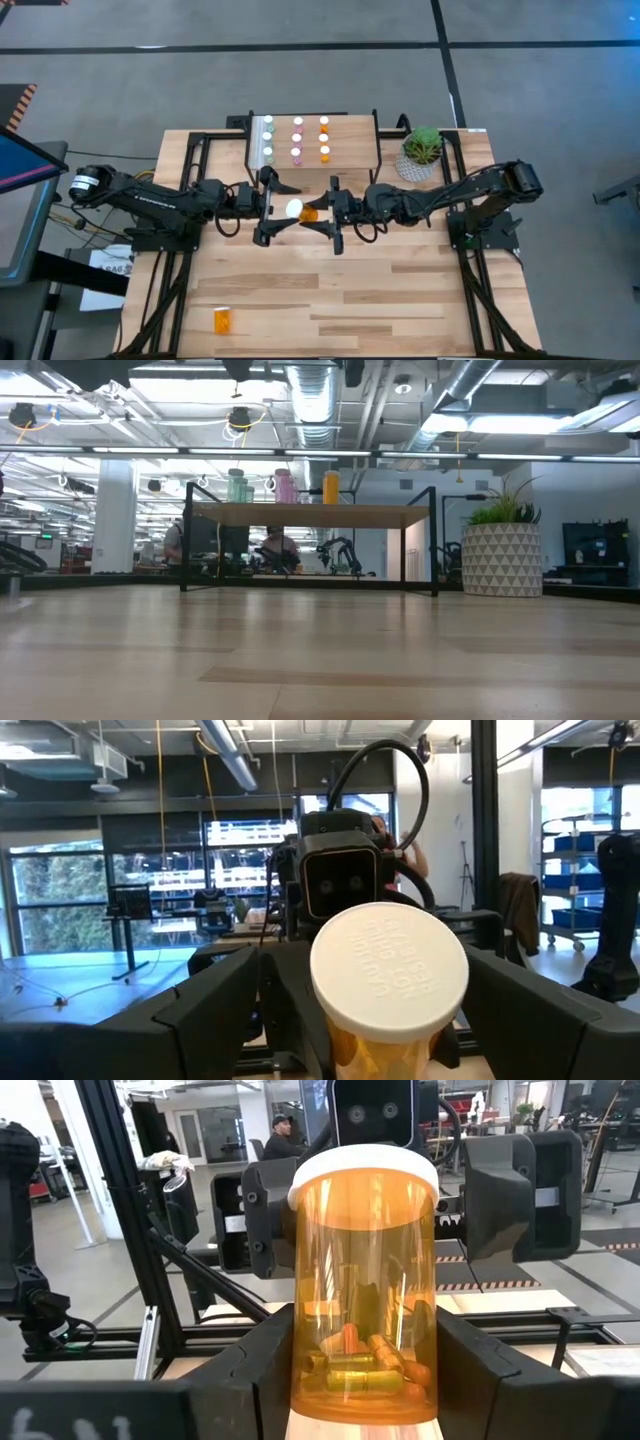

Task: Pick and place medicine bottles onto shelf by color
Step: Put the top large orange pill bottle on the shelf

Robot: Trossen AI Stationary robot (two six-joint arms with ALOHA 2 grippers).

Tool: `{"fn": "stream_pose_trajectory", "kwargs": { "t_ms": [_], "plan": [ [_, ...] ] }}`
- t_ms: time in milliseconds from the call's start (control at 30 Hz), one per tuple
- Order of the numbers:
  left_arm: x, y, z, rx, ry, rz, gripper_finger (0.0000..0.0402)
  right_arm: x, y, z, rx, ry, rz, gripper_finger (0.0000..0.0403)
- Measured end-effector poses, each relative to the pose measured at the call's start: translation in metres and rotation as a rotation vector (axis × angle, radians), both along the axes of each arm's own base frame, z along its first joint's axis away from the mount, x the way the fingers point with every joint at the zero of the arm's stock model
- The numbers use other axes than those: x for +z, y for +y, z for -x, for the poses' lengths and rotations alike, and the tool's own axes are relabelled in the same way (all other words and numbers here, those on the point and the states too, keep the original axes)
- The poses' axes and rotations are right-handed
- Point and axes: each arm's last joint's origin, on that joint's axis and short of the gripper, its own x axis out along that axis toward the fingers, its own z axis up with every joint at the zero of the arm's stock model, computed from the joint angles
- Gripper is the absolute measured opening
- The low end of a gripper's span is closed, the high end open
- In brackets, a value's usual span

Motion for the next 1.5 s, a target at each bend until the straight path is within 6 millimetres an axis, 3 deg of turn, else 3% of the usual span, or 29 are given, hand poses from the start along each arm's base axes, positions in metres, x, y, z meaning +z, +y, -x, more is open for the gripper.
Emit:
{"fn": "stream_pose_trajectory", "kwargs": {
  "t_ms": [233,533,900,1500],
  "plan": [
    [-0.0002,-0.0002,0.0000,-0.006,0.002,-0.001,0.0311,0.0000,-0.0019,-0.0002,-0.006,0.000,0.000,0.0201],
    [-0.0019,0.0024,-0.0007,0.004,0.020,-0.003,0.0260,0.0034,-0.0022,-0.0001,-0.010,-0.035,0.005,0.0200],
    [-0.0035,0.0061,-0.0013,-0.042,0.039,0.009,0.0255,0.0046,-0.0023,-0.0002,-0.010,-0.050,0.004,0.0199],
    [-0.0020,0.0046,-0.0008,-0.088,0.020,-0.022,0.0149,0.0058,-0.0022,0.0000,-0.008,-0.060,-0.005,0.0203]
  ]
}}
